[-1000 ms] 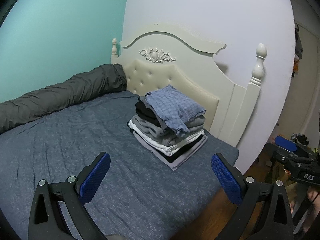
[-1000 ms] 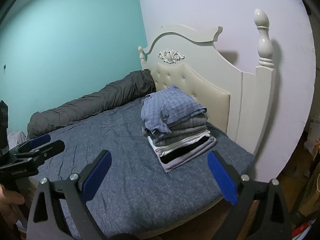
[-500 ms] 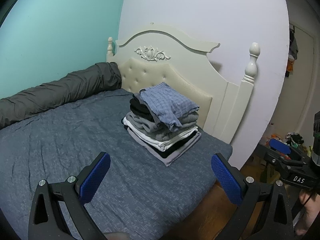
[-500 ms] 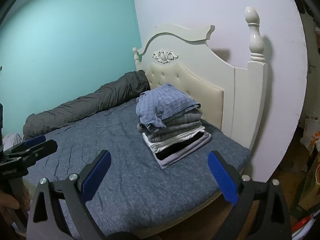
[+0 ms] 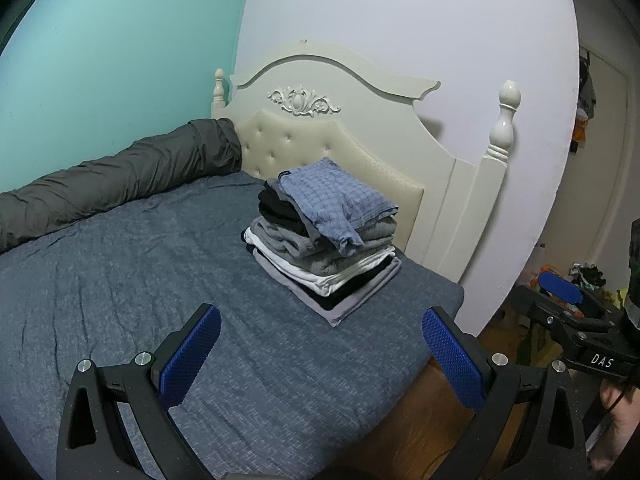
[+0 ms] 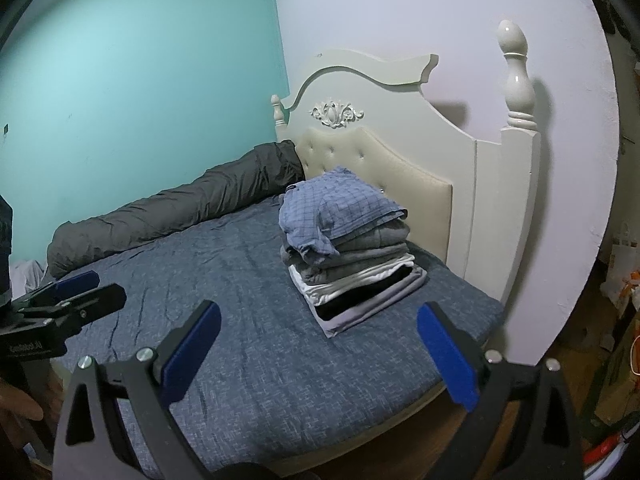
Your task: Fold clothes
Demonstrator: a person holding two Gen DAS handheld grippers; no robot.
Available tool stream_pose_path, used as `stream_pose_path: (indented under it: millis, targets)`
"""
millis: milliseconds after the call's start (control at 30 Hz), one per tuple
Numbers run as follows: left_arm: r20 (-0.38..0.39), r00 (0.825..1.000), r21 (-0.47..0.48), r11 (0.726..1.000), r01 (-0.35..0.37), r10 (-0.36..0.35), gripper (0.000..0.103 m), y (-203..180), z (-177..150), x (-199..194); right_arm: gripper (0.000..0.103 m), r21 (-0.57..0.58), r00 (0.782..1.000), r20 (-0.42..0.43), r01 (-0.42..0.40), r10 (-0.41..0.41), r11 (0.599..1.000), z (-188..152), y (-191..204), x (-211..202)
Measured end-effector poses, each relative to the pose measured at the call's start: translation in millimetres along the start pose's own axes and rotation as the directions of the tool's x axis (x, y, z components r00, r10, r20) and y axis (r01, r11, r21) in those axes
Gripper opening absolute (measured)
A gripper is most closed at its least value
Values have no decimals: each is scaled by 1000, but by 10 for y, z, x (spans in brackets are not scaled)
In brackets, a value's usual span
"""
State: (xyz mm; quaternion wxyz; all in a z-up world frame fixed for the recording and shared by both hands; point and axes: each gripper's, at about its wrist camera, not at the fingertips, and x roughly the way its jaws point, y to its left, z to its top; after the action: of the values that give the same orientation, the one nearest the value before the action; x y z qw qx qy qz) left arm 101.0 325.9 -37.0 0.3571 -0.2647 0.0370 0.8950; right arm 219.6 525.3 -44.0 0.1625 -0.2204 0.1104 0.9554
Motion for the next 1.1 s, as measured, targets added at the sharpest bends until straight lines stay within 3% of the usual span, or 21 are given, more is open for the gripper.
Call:
stream_pose_path:
  millis: [1100]
  targets:
    - [-16,1000,-21,1000,-4,4,103,52,-42,70,99,3,1000,-13,-3,3,1000,-30,15,58]
